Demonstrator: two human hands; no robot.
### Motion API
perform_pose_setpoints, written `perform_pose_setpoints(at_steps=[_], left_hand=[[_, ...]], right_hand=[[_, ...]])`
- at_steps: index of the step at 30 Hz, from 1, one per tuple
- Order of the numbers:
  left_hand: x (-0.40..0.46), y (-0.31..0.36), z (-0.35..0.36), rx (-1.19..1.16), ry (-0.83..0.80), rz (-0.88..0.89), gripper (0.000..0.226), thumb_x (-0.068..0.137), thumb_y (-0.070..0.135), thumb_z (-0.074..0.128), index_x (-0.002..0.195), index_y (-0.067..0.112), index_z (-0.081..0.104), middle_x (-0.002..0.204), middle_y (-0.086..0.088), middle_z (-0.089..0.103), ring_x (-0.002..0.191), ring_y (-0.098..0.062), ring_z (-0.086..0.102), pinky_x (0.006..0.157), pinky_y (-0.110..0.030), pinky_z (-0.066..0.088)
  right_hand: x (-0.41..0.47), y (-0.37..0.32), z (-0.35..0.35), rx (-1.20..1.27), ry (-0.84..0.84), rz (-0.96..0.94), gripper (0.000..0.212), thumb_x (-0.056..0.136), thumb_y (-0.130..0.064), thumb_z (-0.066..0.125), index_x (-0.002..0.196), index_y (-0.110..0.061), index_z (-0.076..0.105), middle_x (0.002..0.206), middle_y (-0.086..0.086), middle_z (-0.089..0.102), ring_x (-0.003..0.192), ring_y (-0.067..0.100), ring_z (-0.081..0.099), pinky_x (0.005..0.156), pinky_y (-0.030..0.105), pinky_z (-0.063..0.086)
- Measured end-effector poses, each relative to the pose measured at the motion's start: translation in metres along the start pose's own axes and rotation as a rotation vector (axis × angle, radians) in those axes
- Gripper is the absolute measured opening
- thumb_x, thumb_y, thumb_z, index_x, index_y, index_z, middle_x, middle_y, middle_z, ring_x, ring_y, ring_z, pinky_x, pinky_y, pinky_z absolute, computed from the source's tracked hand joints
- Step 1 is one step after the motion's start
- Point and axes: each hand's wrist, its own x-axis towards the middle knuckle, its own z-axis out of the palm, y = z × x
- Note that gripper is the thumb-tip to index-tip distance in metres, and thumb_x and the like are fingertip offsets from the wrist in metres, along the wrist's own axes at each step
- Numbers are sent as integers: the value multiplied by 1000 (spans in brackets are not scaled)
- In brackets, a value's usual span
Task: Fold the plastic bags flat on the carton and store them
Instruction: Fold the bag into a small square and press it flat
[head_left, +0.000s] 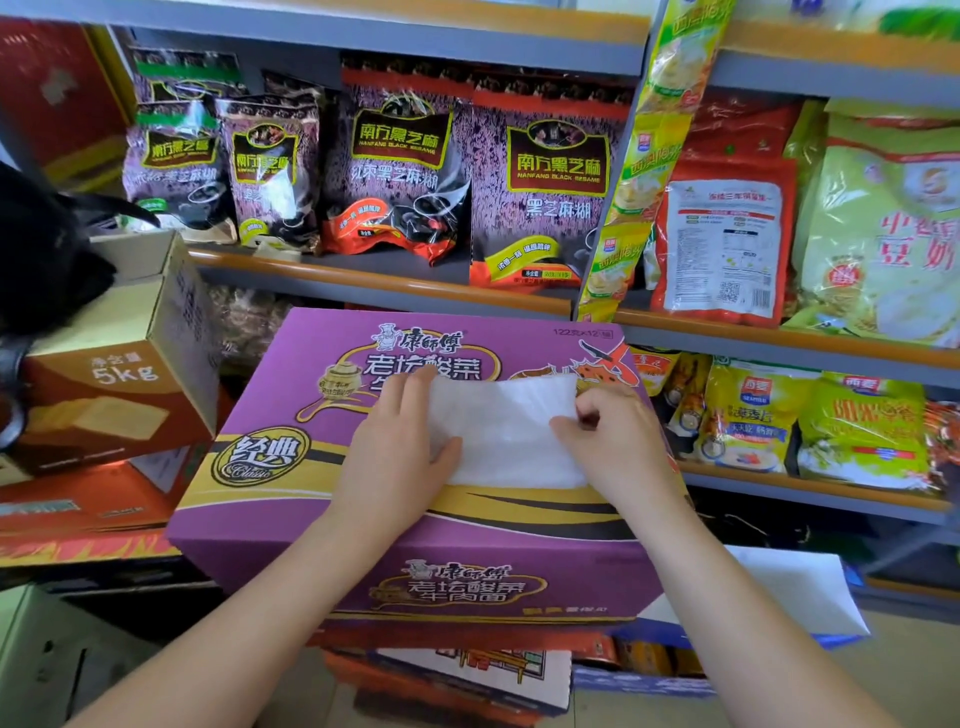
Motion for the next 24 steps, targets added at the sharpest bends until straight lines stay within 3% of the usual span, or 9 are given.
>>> perform_pose_setpoints(at_steps=[2,4,6,9,13,17,20,22,24], left_hand=[[2,-5,2,121,9,109,61,71,15,71,127,12,47,136,-16,41,113,-39,49,86,-45,46],[7,-8,4,236,-12,250,42,72,16,67,113,11,60,136,-22,44,118,-44,47,90,-54,43],[13,-13,9,298,-119,377,35,80,27,50,107,11,65,130,-19,52,120,-42,48,93,-58,39],[20,-19,11,238,-330,420,61,87,50,26,127,14,53,140,-16,44,130,-37,38,105,-50,29],[22,-25,10,164,-393,410,92,75,73,-8,141,24,32,152,-6,22,141,-25,16,111,-29,3],[19,-23,11,270,-410,421,99,67,75,-20,145,29,20,155,-2,15,142,-21,12,113,-31,2],[16,-20,9,354,-432,368,111,54,77,-31,147,25,3,156,5,-1,143,-12,-1,110,-24,-6],[15,-19,10,341,-439,345,115,52,78,-32,147,21,-2,155,5,-5,142,-10,-4,109,-23,-8],[12,-19,11,334,-440,339,116,50,77,-34,146,19,-6,151,8,-15,142,-10,-8,108,-23,-10]], right_hand=[[2,0,0,8,-15,15,25,78,-10,63,62,4,51,65,7,44,68,21,41,52,19,28],[6,2,1,83,-39,65,10,78,-7,63,77,1,57,78,10,58,74,24,53,60,29,41],[6,1,2,221,-66,130,30,78,-2,63,105,-10,54,105,4,59,92,20,58,77,37,51],[5,0,5,316,-83,138,59,78,4,59,129,-20,41,126,-1,48,110,18,52,92,40,49],[9,-3,7,357,-47,156,36,84,-10,61,119,-17,52,118,-4,53,107,12,49,91,29,43],[16,-6,3,10,-85,78,40,84,-18,65,121,-12,52,127,3,49,116,17,46,88,20,33],[8,-20,-2,-305,-15,-232,48,89,-16,58,134,-7,45,145,11,38,138,25,30,111,31,25],[-2,-30,4,-434,-120,-410,51,96,-24,44,142,-6,32,153,10,27,144,23,17,117,36,11],[-9,-31,17,-514,-290,-348,56,100,-35,25,148,-9,14,158,6,12,146,19,5,118,34,2]])
